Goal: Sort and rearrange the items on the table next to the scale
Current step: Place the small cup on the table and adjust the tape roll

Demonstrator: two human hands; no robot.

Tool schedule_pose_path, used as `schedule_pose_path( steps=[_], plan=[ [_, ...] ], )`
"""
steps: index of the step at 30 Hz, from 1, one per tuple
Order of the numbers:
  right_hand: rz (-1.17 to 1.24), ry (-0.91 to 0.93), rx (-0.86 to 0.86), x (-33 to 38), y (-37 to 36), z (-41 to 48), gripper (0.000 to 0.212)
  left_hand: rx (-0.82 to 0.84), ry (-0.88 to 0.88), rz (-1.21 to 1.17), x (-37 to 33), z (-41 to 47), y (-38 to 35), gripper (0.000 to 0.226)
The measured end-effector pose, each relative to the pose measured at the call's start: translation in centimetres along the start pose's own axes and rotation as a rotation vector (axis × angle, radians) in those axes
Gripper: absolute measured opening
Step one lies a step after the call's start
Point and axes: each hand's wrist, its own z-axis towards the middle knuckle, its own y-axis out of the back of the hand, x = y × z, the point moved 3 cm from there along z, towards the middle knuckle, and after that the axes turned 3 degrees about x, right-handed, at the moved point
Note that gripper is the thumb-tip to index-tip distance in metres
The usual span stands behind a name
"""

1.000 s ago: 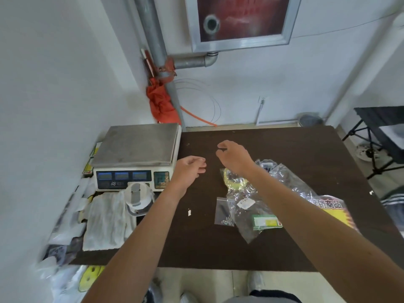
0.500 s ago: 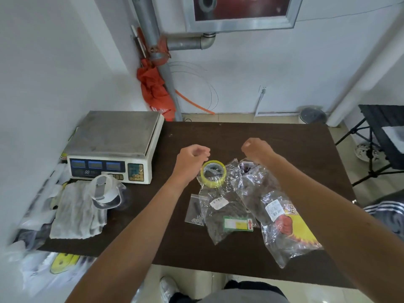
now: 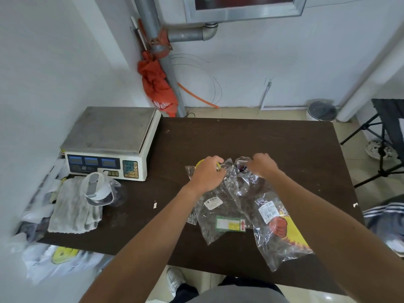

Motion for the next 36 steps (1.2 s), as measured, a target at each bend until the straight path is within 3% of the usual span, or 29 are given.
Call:
schedule_pose_path(
  steps=[3, 6, 13, 20, 36],
  plan=[
    [-0.009, -0.013, -0.031, -0.5, 0.2, -0.2, 0.026, -0.027, -0.003, 0.001, 0.4, -0.2, -0.2, 0.041],
    [-0.039, -0.015, -0.029, -0.7, 0.4, -0.1, 0.021, -0.053, -0.002, -0.030, 0.7, -0.5, 0.0, 0.037],
    [-0.075, 0.025, -0.015, -0.9, -0.2, 0.7, 0.025, -0.072, 0.014, -0.140, 1.1, -1.1, 0.4, 0.032],
    [-0.102, 0.019, -0.032, -0.4, -0.1, 1.1, 0.021, -0.049, -0.011, -0.097, 1.2, -1.7, 0.8, 0.032],
    [0.027, 0.138, -0.219, 4.4, 2.4, 1.4, 0.024, -0.097, 0.019, -0.110, 2.8, -2.0, 1.8, 0.034]
  ],
)
